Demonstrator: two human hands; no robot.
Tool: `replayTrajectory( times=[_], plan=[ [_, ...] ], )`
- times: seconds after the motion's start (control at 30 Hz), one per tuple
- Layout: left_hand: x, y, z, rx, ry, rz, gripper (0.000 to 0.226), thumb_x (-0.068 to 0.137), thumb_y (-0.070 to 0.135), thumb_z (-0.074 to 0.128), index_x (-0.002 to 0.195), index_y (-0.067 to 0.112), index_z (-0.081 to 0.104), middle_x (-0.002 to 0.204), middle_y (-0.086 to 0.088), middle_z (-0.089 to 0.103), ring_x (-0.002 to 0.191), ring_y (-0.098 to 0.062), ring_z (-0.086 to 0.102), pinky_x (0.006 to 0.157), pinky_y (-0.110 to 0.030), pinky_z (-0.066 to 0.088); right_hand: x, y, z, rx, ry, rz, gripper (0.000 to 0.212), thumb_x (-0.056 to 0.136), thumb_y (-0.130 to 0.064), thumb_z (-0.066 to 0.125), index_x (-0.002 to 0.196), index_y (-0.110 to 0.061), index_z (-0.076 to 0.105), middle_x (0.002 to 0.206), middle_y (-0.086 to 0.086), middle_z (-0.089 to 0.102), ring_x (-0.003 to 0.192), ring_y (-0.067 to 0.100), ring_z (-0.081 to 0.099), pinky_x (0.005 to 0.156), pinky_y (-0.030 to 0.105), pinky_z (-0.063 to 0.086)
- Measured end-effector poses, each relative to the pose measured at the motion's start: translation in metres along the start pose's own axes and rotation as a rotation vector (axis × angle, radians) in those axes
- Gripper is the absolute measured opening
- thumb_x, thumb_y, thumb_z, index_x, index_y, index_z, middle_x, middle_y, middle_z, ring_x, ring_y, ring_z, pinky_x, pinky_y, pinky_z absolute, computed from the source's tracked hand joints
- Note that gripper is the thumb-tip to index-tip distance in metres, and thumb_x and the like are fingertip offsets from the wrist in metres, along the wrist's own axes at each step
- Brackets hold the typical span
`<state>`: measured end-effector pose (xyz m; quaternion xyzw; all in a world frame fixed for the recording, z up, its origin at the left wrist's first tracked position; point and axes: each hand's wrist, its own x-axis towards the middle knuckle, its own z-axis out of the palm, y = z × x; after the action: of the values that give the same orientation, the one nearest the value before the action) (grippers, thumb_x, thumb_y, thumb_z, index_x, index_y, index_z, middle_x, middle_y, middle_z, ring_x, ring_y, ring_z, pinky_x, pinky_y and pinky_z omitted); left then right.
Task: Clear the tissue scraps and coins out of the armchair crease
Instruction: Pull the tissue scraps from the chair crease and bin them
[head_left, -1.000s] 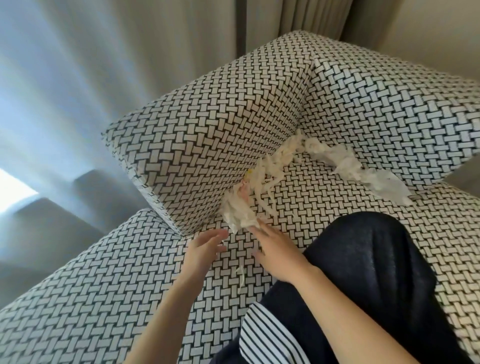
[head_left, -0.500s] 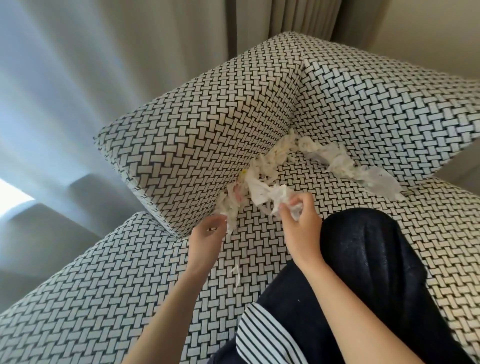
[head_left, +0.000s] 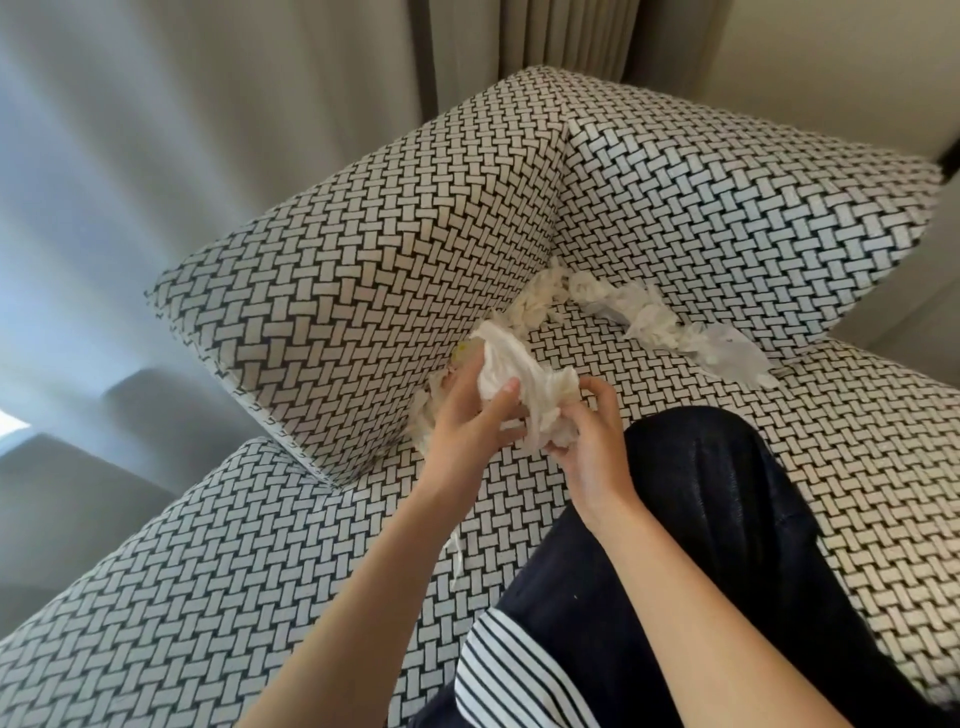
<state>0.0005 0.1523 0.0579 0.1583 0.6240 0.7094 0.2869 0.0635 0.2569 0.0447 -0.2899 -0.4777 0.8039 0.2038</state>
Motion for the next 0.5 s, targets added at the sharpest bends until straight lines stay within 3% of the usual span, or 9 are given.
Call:
replayTrajectory(
  times=[0.1, 0.23, 0.3, 0.37, 0.43, 0.5],
  plan=[
    [0.008, 0.013, 0.008, 0.168, -0.013, 0.05, 0.032, 0.095, 0.019, 0.054, 0.127, 0.02, 0.052, 0.101, -0.014, 0.069, 0.094, -0.029, 0.068, 0.085, -0.043, 0.056, -0.003, -0.005, 0.0, 0.121, -0.048, 0.051, 0.014, 0.095, -0.016, 0.048, 0.101, -0.027, 0.054, 0.102, 0.005, 0.066, 0.086, 0.017, 0.064, 0.064, 0.029, 0.05],
    [0.022, 0.031, 0.02, 0.301, -0.048, 0.051, 0.022, 0.092, 0.017, 0.058, 0.112, 0.011, 0.061, 0.086, -0.008, 0.068, 0.082, -0.024, 0.067, 0.086, -0.047, 0.055, -0.006, -0.016, -0.006, 0.319, -0.142, 0.126, 0.02, 0.095, -0.017, 0.04, 0.101, -0.022, 0.06, 0.099, 0.006, 0.065, 0.084, 0.016, 0.063, 0.063, 0.028, 0.051],
    [0.029, 0.041, 0.03, 0.307, -0.081, 0.057, 0.016, 0.091, 0.014, 0.058, 0.105, 0.009, 0.064, 0.088, -0.014, 0.068, 0.084, -0.03, 0.067, 0.085, -0.044, 0.056, -0.007, -0.022, -0.015, 0.384, -0.196, 0.148, 0.023, 0.094, -0.023, 0.044, 0.112, -0.018, 0.058, 0.105, 0.009, 0.061, 0.087, 0.017, 0.06, 0.063, 0.026, 0.049],
    [0.033, 0.051, 0.044, 0.254, -0.115, 0.05, 0.012, 0.091, 0.01, 0.058, 0.101, 0.009, 0.064, 0.094, -0.016, 0.069, 0.09, -0.033, 0.067, 0.085, -0.04, 0.056, -0.009, -0.032, -0.026, 0.42, -0.235, 0.142, 0.04, 0.088, -0.028, 0.055, 0.125, -0.014, 0.052, 0.109, 0.011, 0.058, 0.085, 0.015, 0.058, 0.062, 0.024, 0.048],
    [0.037, 0.058, 0.059, 0.192, -0.142, 0.024, 0.012, 0.092, 0.008, 0.056, 0.1, 0.012, 0.064, 0.096, -0.012, 0.07, 0.092, -0.028, 0.068, 0.084, -0.036, 0.057, -0.011, -0.044, -0.04, 0.447, -0.266, 0.124, 0.049, 0.082, -0.03, 0.062, 0.126, -0.013, 0.049, 0.101, 0.007, 0.059, 0.074, 0.011, 0.058, 0.058, 0.021, 0.048],
    [0.041, 0.062, 0.076, 0.15, -0.169, 0.009, 0.012, 0.092, 0.008, 0.055, 0.1, 0.011, 0.063, 0.1, -0.013, 0.069, 0.092, -0.026, 0.068, 0.083, -0.036, 0.057, -0.016, -0.059, -0.057, 0.451, -0.286, 0.091, 0.042, 0.084, -0.026, 0.06, 0.123, -0.015, 0.049, 0.094, 0.004, 0.059, 0.069, 0.009, 0.057, 0.056, 0.019, 0.049]
  ],
)
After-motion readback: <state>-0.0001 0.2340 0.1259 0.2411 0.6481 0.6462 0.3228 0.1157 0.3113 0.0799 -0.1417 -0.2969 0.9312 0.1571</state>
